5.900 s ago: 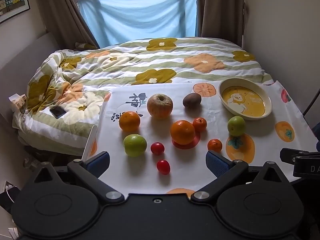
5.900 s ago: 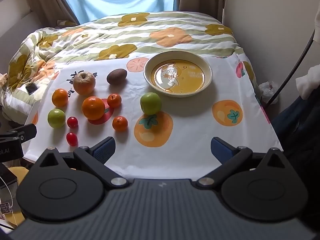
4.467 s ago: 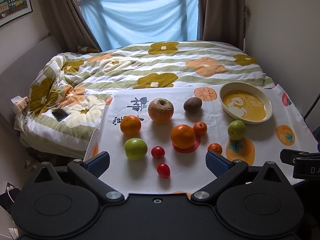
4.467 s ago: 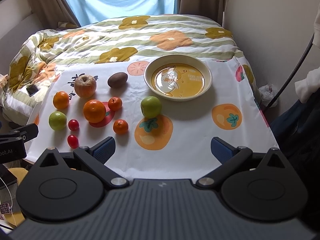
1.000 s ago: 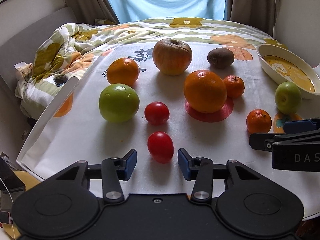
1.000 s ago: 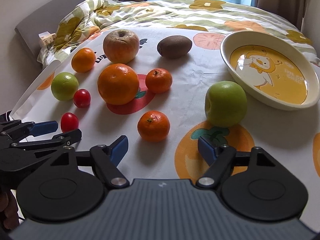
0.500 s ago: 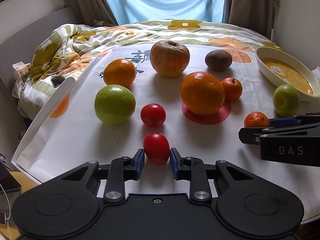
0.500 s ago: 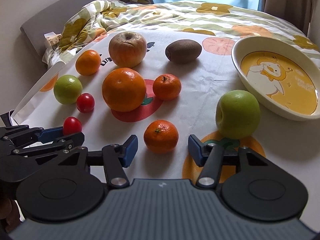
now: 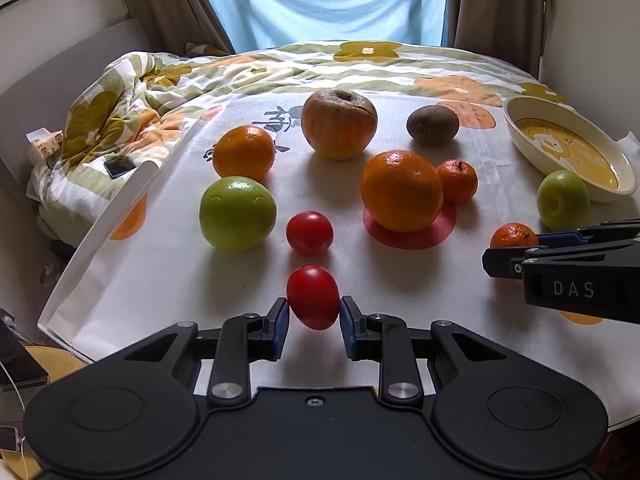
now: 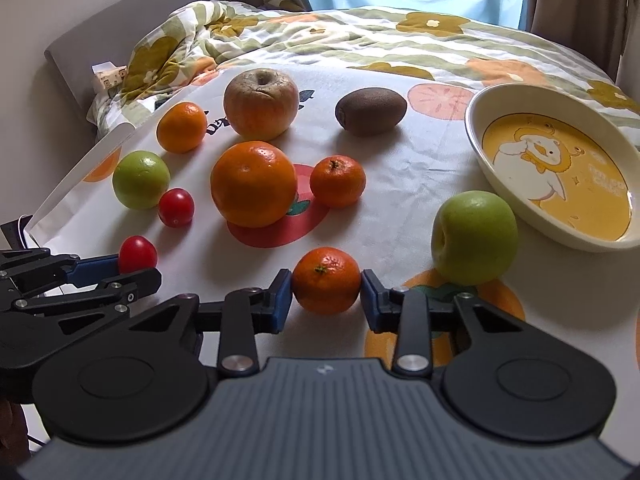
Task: Organize fruits
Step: 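Grasp a red cherry tomato with left tool while right tool grasps a tangerine, then carry both fruits to the duck bowl and release them inside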
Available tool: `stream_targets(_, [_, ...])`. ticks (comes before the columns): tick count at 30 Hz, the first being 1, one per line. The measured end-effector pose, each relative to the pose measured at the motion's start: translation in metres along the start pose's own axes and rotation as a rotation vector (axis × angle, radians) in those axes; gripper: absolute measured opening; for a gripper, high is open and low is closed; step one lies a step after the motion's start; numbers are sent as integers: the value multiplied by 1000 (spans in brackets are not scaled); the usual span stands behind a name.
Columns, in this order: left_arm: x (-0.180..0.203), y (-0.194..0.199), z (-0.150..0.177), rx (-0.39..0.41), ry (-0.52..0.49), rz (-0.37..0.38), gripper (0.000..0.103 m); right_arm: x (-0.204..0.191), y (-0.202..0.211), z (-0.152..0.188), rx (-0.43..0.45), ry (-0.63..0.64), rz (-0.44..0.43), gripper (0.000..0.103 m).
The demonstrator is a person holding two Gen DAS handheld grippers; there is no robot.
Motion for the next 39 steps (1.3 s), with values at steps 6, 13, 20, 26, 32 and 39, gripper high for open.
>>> stream_targets(6, [7,26,-18,26,-10,-2,30,10,28,-10,13,-25,1,51])
stream_targets(13, [28,62,-55,81,-39,28,30,40,74,-35,59,-59,31,51])
stream_targets(20, [70,84,-108,165,-112,130,30,83,118,-62,121,-86,93,51])
stream_targets(26, [111,75,-144,205,-180,235,30,126,138,-79,161,-134,171,51])
stream_targets(32, [152,46,-170,222,-267,320,31,163,136,-95,177,-200,253,51])
stream_targets(39, [200,-8,-189,191,-383,433,31,205,115,-109,180,-297,334,51])
Point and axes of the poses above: each gripper's, at about its wrist camera, not at the fingertips, and y roughly against the way its jaws point, x to its right, z to its underside, the point moved 8 cm from there along -y, roughly the way its jaws point, and after that the axes turned 10 degrees about x, right-handed, at the moved point
